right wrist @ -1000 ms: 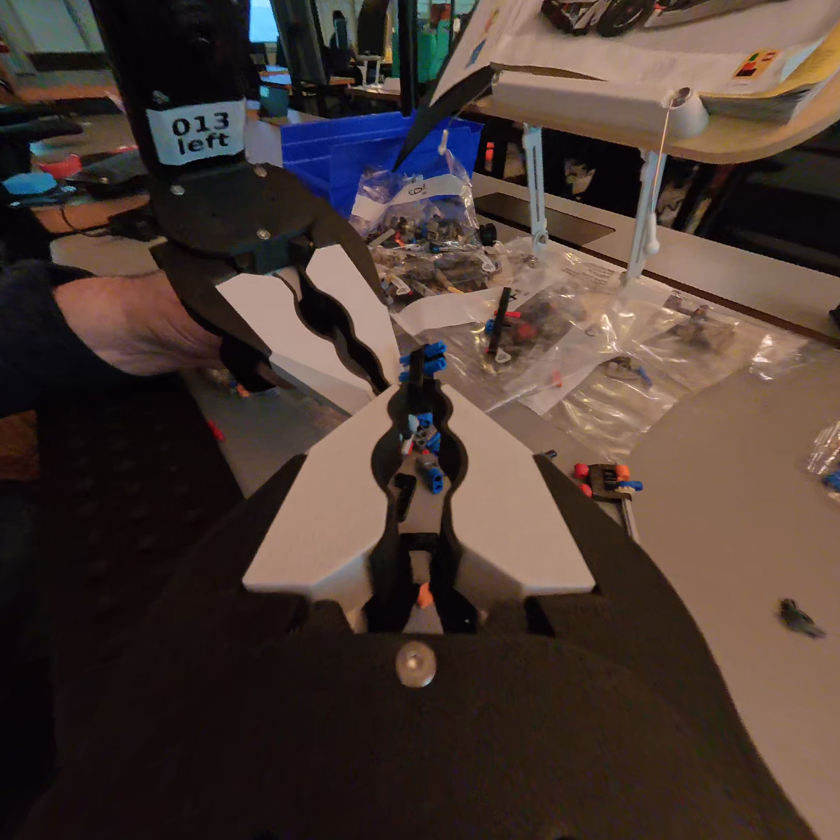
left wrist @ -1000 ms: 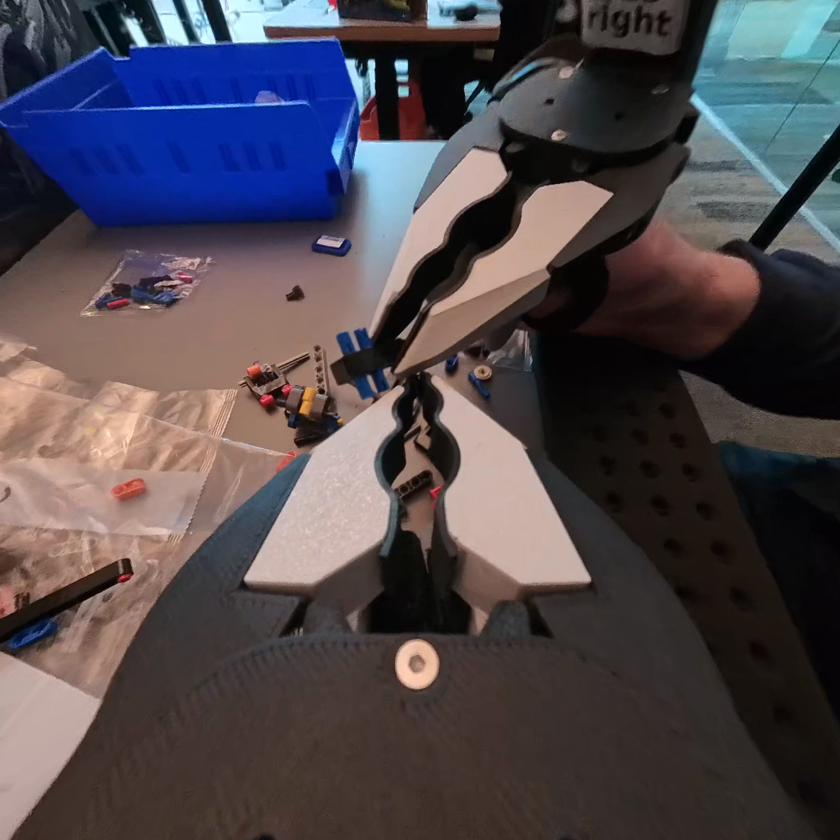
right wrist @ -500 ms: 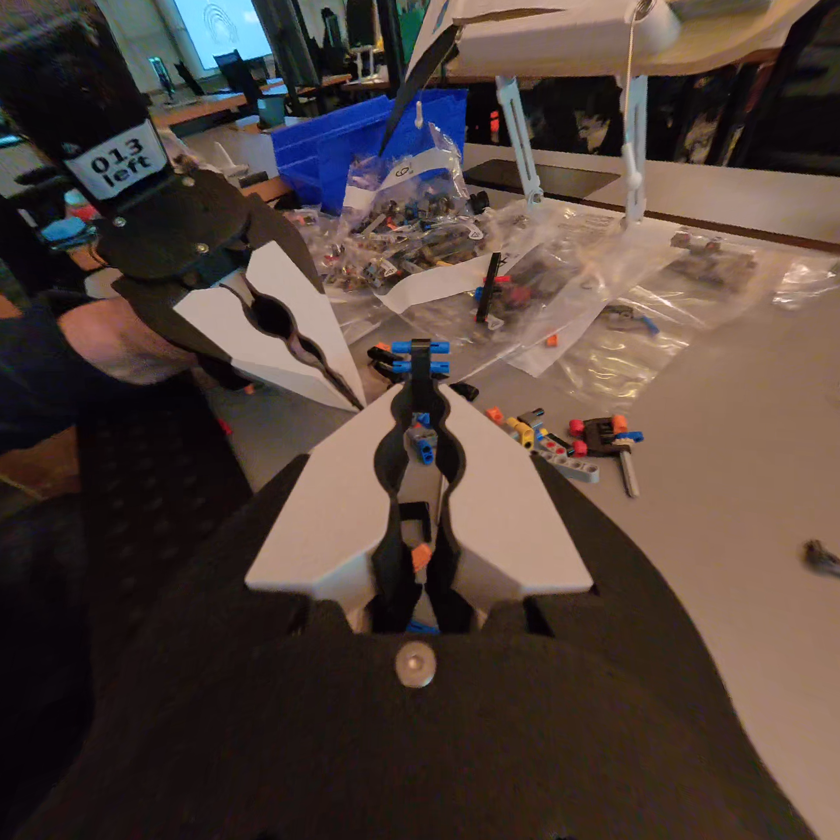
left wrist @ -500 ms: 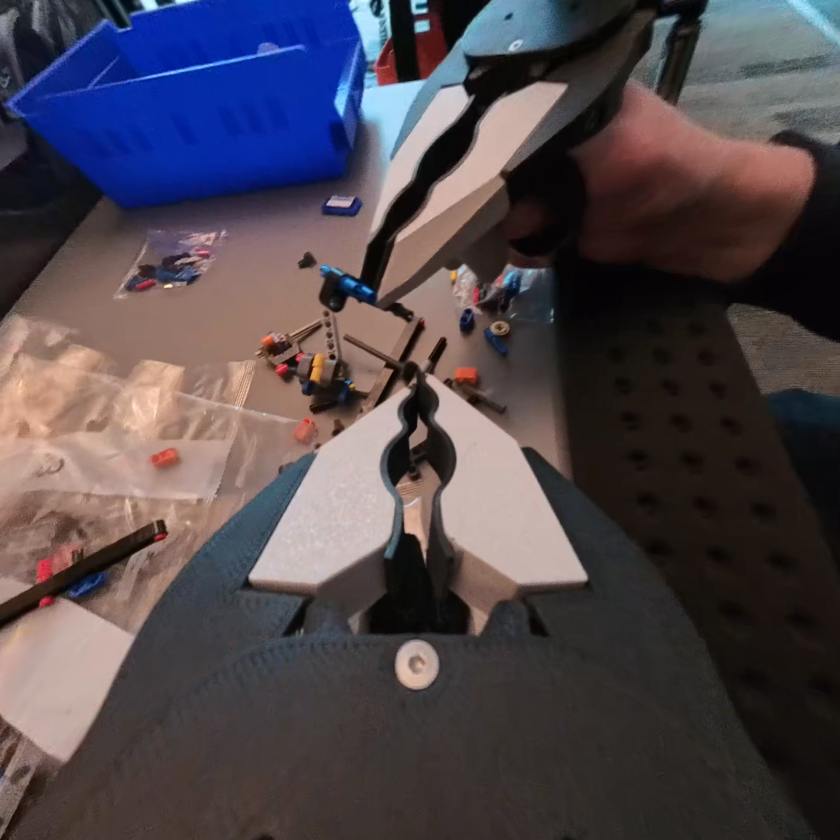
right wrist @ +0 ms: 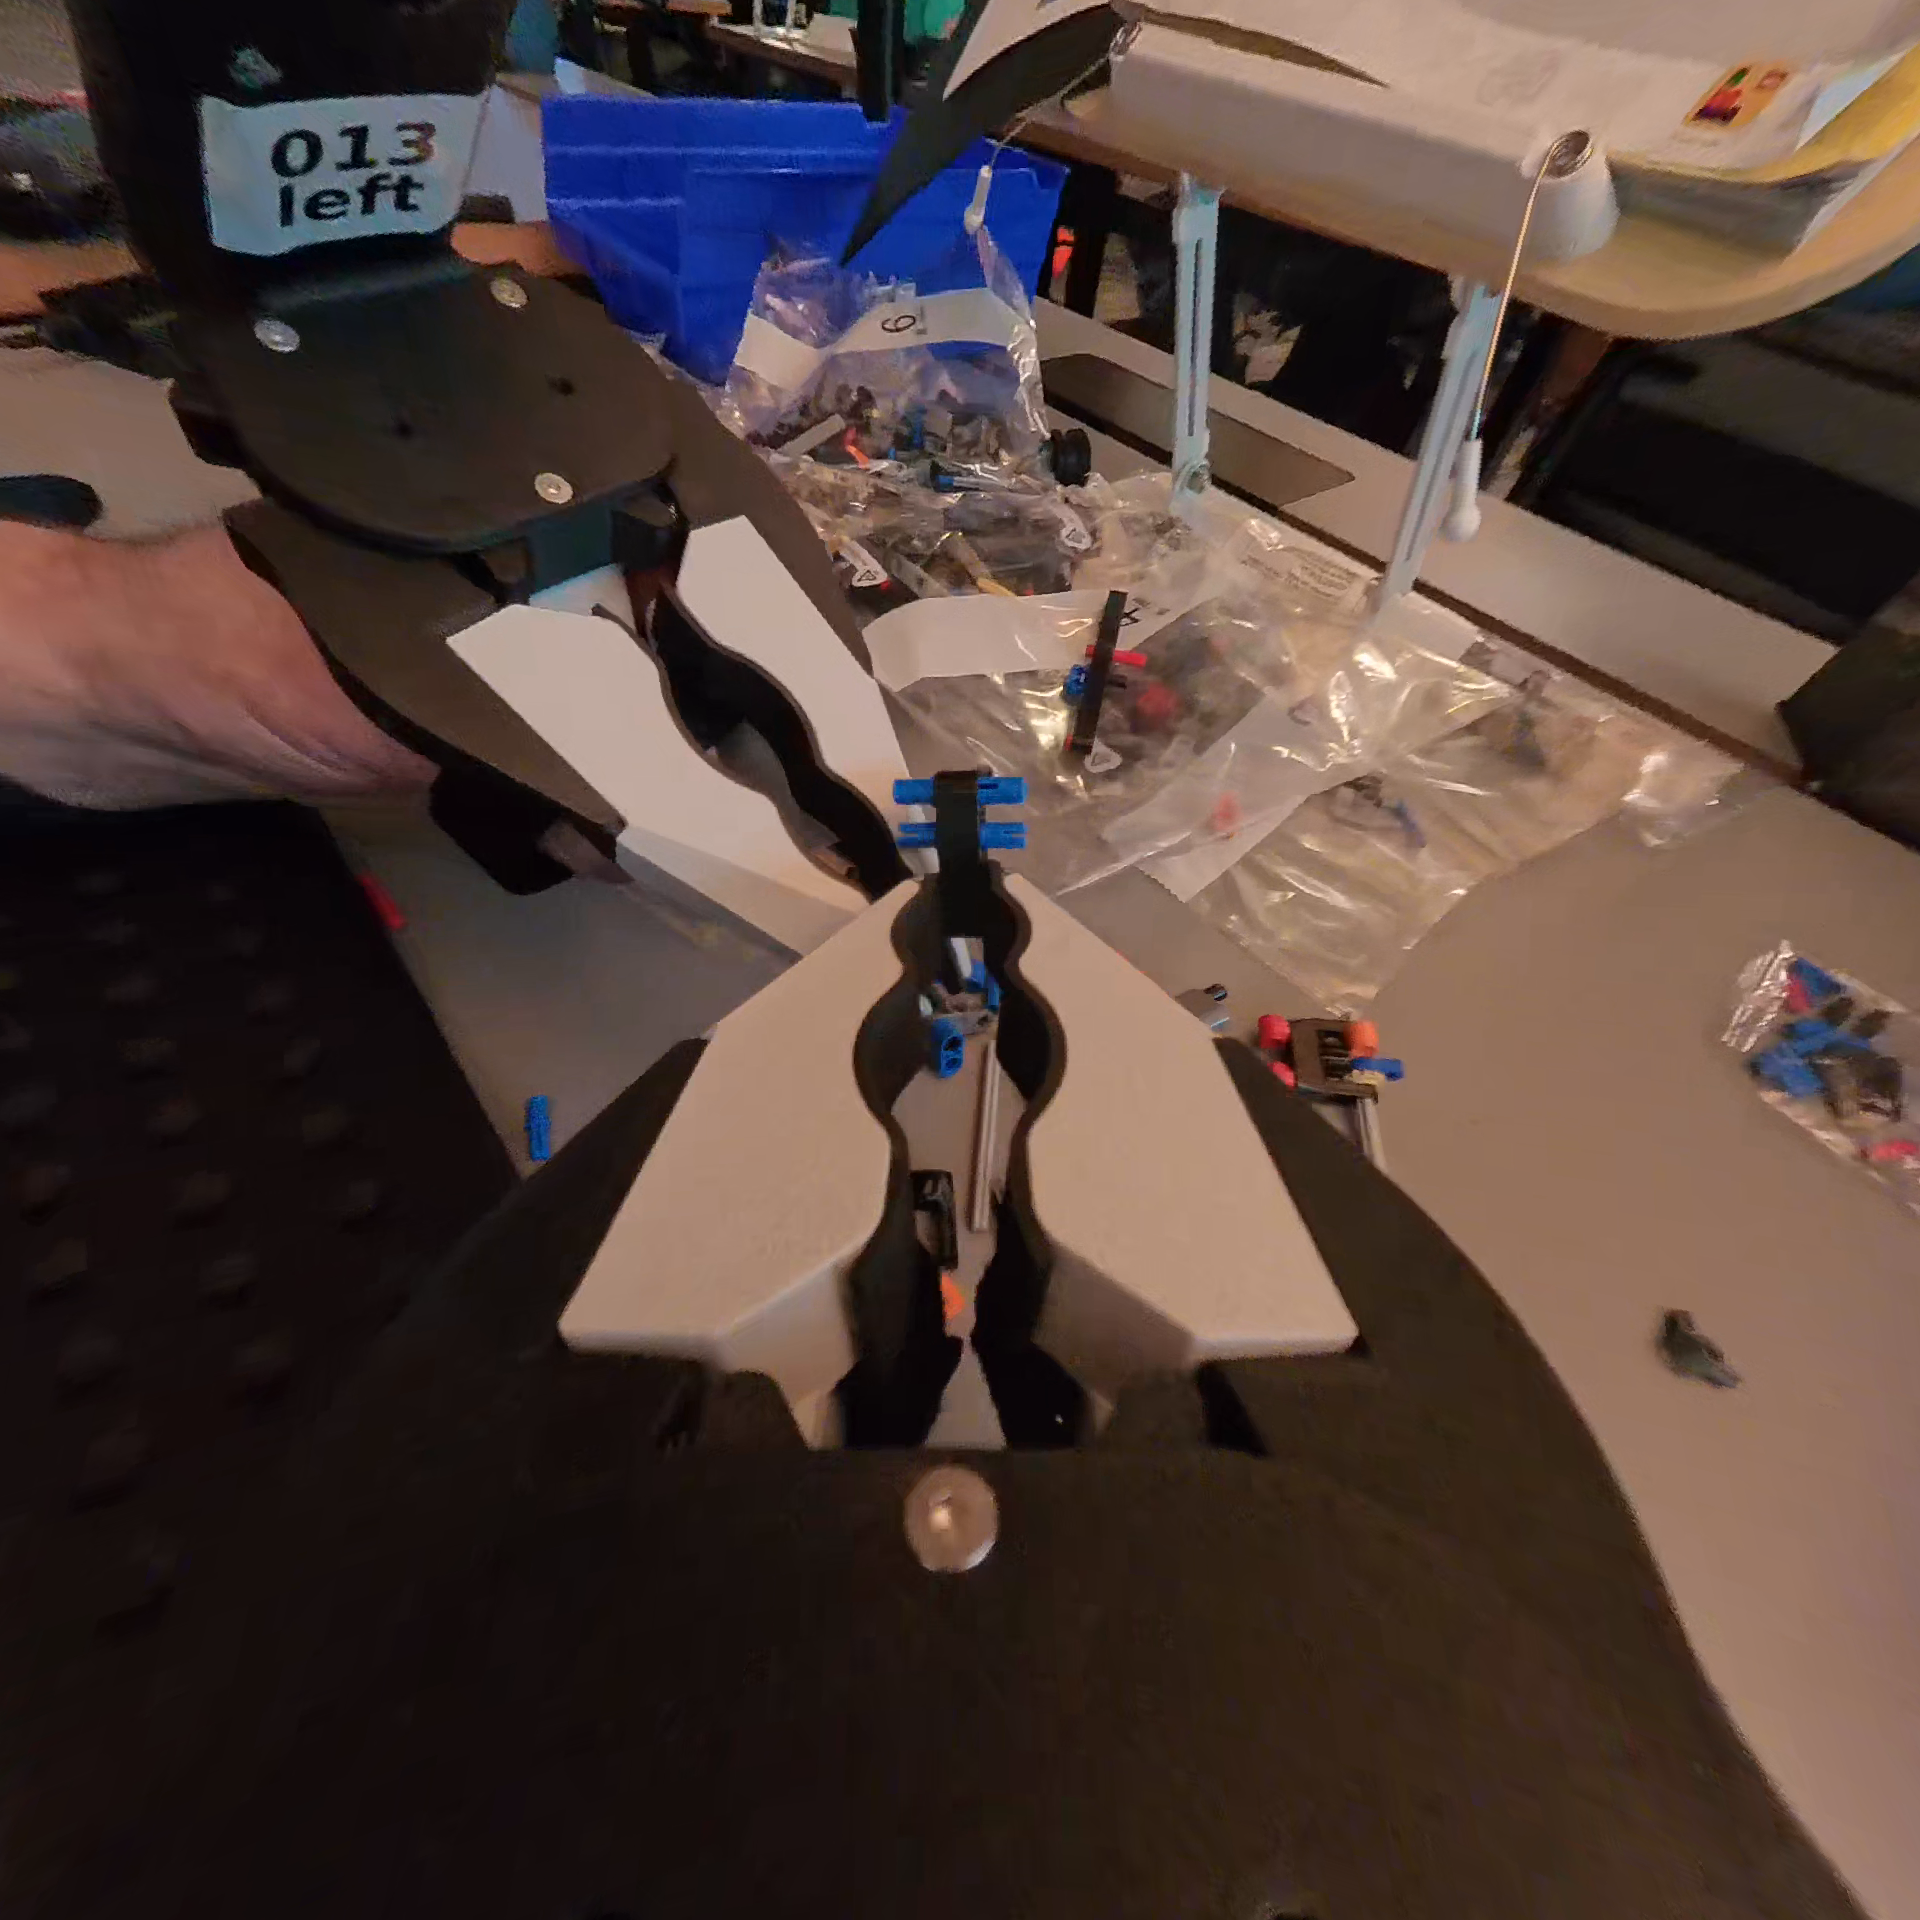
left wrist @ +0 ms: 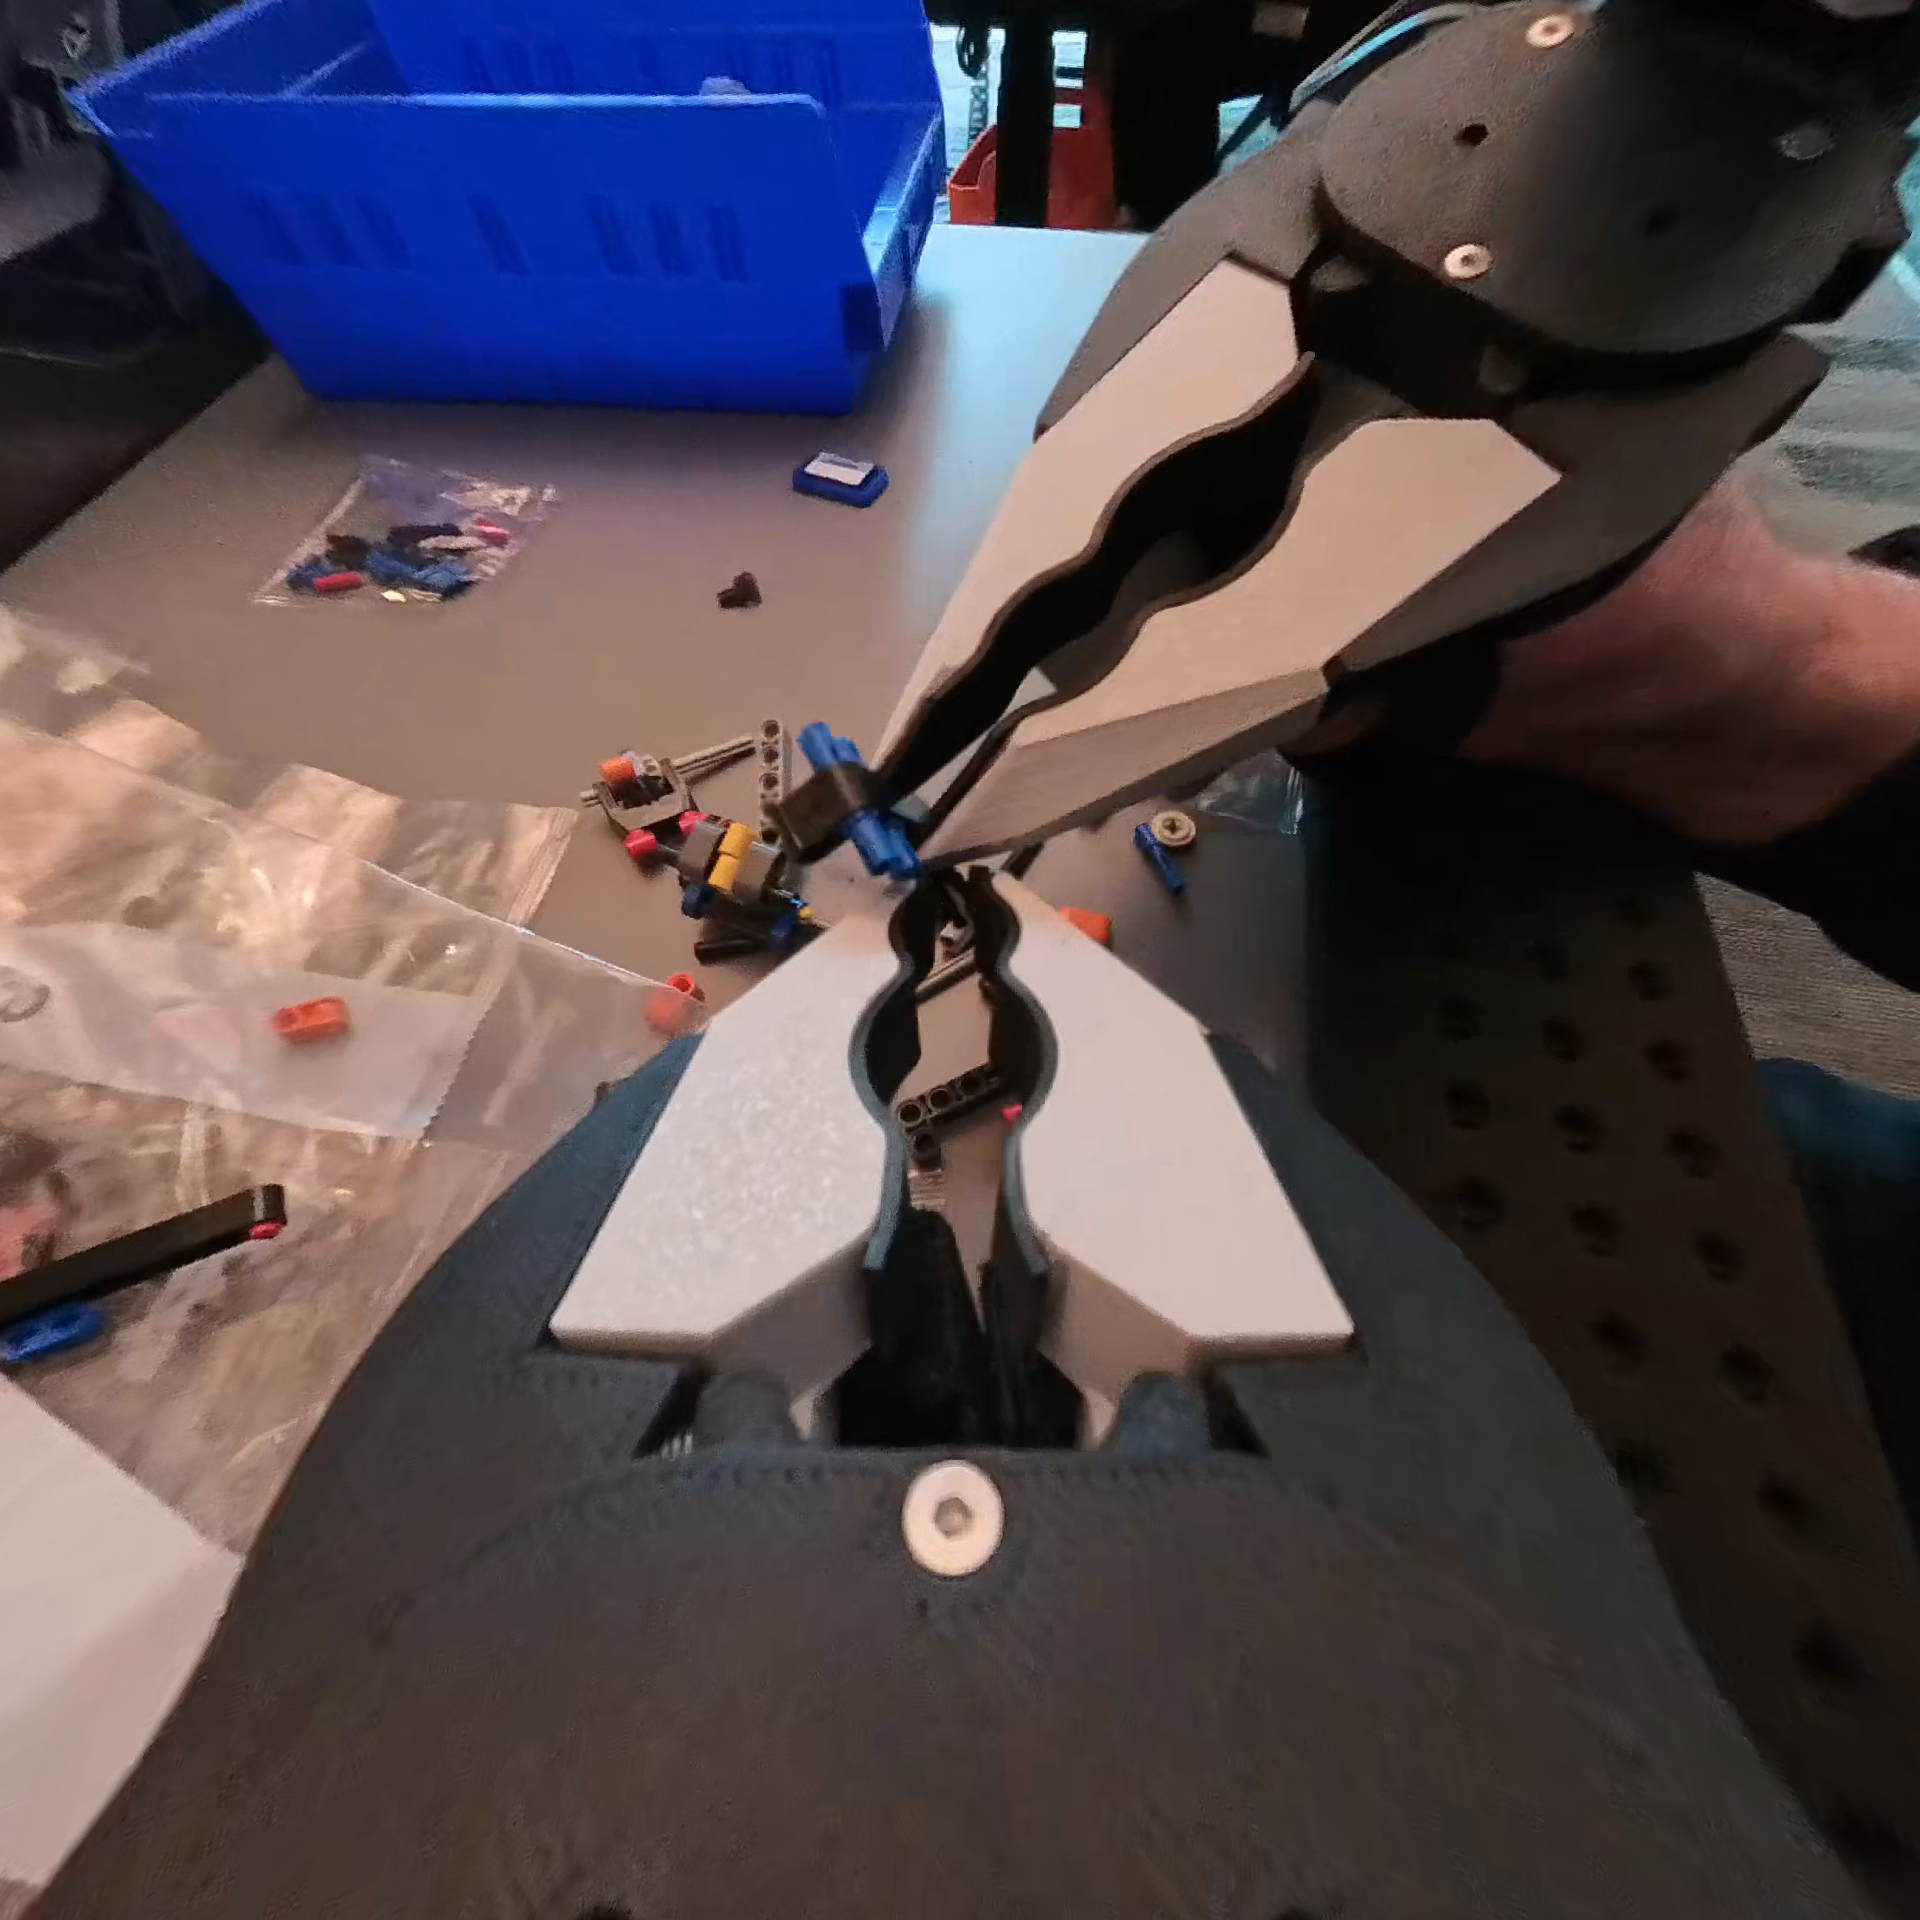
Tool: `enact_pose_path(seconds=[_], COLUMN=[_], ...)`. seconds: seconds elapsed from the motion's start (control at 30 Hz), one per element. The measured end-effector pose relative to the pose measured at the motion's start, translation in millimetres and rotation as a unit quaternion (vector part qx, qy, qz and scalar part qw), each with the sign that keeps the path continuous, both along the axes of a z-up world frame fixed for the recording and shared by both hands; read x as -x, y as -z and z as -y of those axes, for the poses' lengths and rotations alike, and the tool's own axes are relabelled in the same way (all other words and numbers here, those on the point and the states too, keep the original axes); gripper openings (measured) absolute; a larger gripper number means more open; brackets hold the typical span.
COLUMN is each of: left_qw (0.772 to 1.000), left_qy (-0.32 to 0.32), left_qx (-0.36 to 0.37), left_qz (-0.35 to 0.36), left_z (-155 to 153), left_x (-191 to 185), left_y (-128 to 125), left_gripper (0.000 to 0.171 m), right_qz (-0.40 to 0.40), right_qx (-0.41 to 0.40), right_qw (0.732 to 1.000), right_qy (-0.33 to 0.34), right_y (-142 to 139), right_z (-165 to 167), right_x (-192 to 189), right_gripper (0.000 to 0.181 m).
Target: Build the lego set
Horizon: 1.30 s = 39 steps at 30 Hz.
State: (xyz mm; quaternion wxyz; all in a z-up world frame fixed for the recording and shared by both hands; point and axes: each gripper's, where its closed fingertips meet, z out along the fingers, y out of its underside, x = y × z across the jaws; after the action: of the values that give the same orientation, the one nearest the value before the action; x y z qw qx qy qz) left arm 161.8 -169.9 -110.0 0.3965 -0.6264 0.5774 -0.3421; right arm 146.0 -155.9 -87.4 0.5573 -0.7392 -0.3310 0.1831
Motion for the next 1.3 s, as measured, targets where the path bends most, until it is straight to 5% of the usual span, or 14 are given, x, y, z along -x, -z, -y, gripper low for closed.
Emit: enact_pose_path(seconds=[0.13, 0.4, 0.7, 0.77, 0.8, 0.87, 1.0, 1.1, 1.17, 1.3], left_qw=[1.0, 0.978, 0.981, 0.978, 0.982, 0.969, 0.978, 0.978, 0.978, 0.994], left_qy=[-0.002, -0.018, -0.011, 0.022, 0.065, 0.057, 0.003, 0.009, -0.003, -0.023], left_qx=[-0.008, -0.196, -0.185, -0.203, -0.176, -0.239, -0.207, -0.203, -0.21, -0.106], left_qz=[-0.001, -0.066, -0.052, -0.051, 0.023, -0.001, 0.03, -0.047, -0.02, 0.032], left_z=[-1, -1, 2, 22, 44, 46, 9, 3, -1, -13], left_x=[1, -2, 4, 6, -3, -1, 18, 18, 16, 23], left_y=[-2, -4, -5, -8, -27, -23, -36, -1, -14, -21], left_gripper=[0.003, 0.001, 0.0, 0.0, 0.0, 0.0, 0.0, 0.0, 0.001, 0.028], right_qz=[0.005, -0.021, -0.011, 0.0, 0.075, -0.01, -0.043, -0.1, -0.111, -0.073], right_qx=[-0.001, 0.028, 0.038, 0.044, 0.06, 0.073, 0.069, 0.092, 0.09, 0.044], right_qw=[1.0, 0.999, 0.999, 0.997, 0.986, 0.99, 0.997, 0.99, 0.988, 0.994], right_qy=[0.01, 0.01, 0.0, 0.066, 0.135, 0.119, 0.019, -0.028, -0.052, -0.073], right_y=[-1, 2, 8, 14, 34, 19, 13, 7, 3, 0], right_z=[-1, -1, -2, -15, -28, -28, -12, -6, -1, 6], right_x=[-1, -6, -2, -19, -54, -58, -22, -16, -13, -6], right_gripper=[0.004, 0.004, 0.003, 0.002, 0.005, 0.004, 0.004, 0.005, 0.005, 0.005])
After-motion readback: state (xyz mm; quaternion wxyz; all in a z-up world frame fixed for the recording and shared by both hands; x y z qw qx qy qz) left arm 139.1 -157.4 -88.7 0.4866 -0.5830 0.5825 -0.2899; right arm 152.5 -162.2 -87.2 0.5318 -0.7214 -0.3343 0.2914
